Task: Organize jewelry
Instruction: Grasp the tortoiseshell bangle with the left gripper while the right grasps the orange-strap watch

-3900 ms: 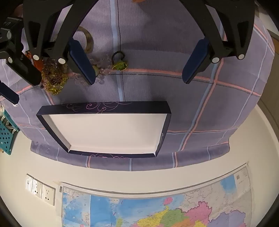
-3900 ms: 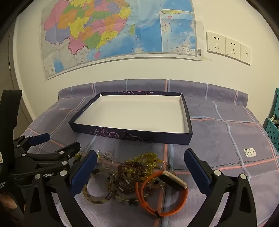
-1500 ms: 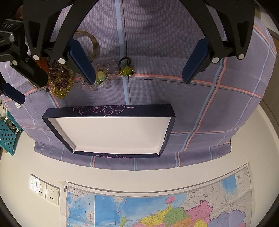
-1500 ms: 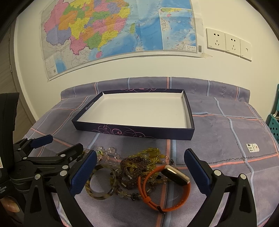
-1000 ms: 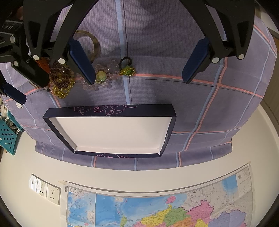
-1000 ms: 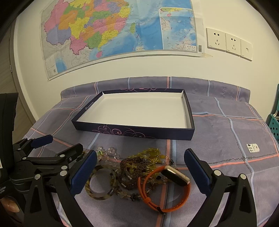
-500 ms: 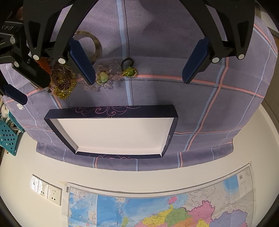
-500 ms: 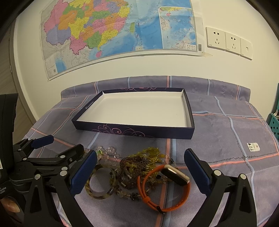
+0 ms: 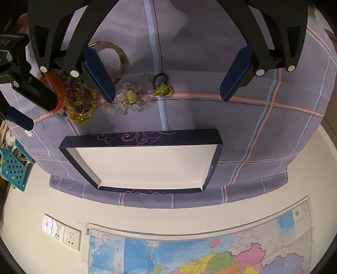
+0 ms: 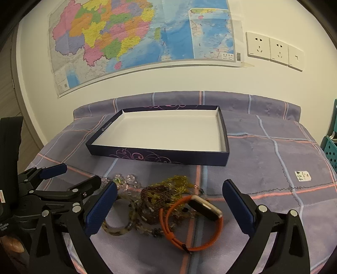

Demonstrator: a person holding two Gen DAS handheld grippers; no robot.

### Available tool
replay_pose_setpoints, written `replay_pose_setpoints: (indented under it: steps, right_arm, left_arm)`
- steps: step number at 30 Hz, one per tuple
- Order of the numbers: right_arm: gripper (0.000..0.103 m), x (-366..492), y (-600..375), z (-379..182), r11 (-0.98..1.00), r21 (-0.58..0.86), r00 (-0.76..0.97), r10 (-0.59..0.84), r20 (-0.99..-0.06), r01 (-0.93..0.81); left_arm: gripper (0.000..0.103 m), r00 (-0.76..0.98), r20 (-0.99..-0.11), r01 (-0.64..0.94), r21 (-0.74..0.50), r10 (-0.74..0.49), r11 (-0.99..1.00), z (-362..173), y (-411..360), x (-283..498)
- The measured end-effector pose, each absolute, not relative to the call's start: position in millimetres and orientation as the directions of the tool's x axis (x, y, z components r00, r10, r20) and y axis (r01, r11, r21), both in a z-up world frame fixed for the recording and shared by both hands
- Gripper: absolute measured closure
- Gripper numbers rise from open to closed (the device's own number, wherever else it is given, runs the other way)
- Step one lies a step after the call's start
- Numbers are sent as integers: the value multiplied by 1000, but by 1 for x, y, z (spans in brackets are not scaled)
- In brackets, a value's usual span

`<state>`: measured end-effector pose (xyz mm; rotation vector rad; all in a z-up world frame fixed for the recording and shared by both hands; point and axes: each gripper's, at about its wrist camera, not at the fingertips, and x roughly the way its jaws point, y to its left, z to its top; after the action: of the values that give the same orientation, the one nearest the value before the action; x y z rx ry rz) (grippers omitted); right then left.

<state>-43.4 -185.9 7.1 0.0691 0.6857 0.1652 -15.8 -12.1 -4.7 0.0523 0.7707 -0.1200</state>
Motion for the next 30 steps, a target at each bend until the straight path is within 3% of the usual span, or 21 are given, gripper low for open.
replay_pose_setpoints:
  steps: [4, 11, 16, 18, 20, 26, 28, 30]
  right_arm:
    - [6, -48, -199, 6, 984, 123, 754, 176, -633, -127]
    - [13, -55, -240, -11, 982, 177, 709, 166, -685, -59]
    - [32, -54, -251, -29, 964, 259, 637, 240, -733, -64]
    - [45, -54, -250, -34, 957, 282, 615, 264, -743, -70]
    - [50, -56, -250, -35, 953, 292, 614, 275, -740, -75]
    - [85, -51, -249, -38, 943, 323, 587, 310, -748, -87]
    - [88, -50, -250, -37, 941, 325, 583, 315, -749, -90]
    - [93, -48, -248, -36, 945, 310, 581, 308, -753, -100]
  left_arm:
    - [9, 710, -695, 166, 7, -115, 986, -5, -14, -19]
    - [27, 651, -727, 285, -33, -219, 958, -13, -15, -27]
    - [39, 599, -754, 362, -47, -271, 931, -21, -21, -38]
    - [48, 580, -759, 391, -58, -295, 919, -23, -24, -40]
    - [52, 563, -762, 408, -79, -319, 909, -23, -26, -40]
    - [69, 495, -792, 453, -116, -357, 884, -32, -39, -27]
    - [70, 499, -792, 462, -101, -352, 881, -33, -43, -26]
    - [80, 495, -796, 471, -90, -348, 877, -33, -46, -25]
